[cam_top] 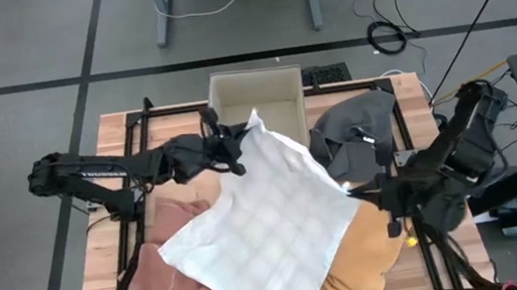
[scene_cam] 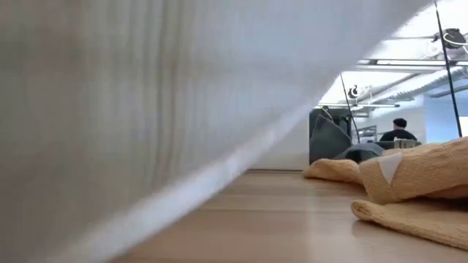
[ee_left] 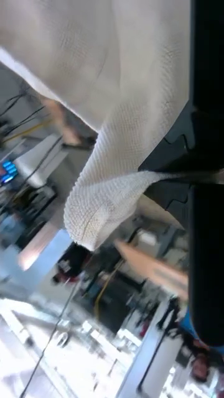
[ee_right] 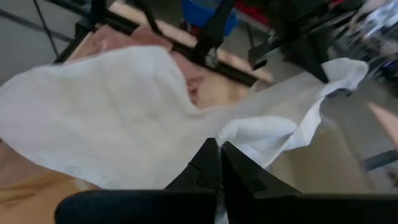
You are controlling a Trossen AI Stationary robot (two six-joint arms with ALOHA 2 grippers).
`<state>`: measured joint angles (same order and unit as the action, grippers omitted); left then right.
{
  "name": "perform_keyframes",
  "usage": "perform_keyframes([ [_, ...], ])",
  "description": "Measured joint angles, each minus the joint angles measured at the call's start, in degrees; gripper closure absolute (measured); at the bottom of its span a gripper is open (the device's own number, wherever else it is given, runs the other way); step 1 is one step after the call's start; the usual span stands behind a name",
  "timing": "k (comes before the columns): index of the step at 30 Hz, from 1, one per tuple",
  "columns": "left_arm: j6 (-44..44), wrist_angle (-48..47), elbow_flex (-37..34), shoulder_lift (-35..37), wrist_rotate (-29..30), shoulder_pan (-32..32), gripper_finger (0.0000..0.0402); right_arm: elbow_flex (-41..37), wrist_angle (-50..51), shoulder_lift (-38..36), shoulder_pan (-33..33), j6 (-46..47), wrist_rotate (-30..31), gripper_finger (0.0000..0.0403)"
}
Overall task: Fold towel
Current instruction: Fold the white patterned towel
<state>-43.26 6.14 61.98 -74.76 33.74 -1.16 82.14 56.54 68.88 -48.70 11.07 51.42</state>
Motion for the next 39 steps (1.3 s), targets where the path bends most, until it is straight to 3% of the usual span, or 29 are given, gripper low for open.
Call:
perform_keyframes([
  [7, -7.93, 9.34, 0.02, 1.33, -0.24, 0.13, 0.0394, 3.67, 3.84, -0.07, -1.41, -3.85, 7.26, 0.0403],
  [14, -11.28, 11.03, 0.02, 2.14, 0.04, 2.38, 0.0394, 7.59, 12.01, -0.22, -1.40, -4.53, 16.21, 0.0403],
  [20, -11.37, 11.70, 0.02, 2.21, 0.18, 4.97, 0.0394, 10.58, 15.15, -0.27, -0.47, -4.68, 15.72, 0.0403],
  [26, -12.66, 16.70, 0.04, 2.25, -3.61, 7.22, 0.0394, 10.59, 18.66, -0.24, 0.42, -2.73, 13.79, 0.0403],
  [32, -13.85, 0.37, 0.07, 5.91, -5.81, 7.51, 0.0394, 9.34, 17.09, 1.54, 0.74, 0.40, 4.32, 0.0403],
  [39, -5.00, -22.51, 0.04, 15.17, -11.94, 7.49, 0.0394, 4.52, 7.31, 6.30, 0.78, -0.51, -4.93, 0.0403],
])
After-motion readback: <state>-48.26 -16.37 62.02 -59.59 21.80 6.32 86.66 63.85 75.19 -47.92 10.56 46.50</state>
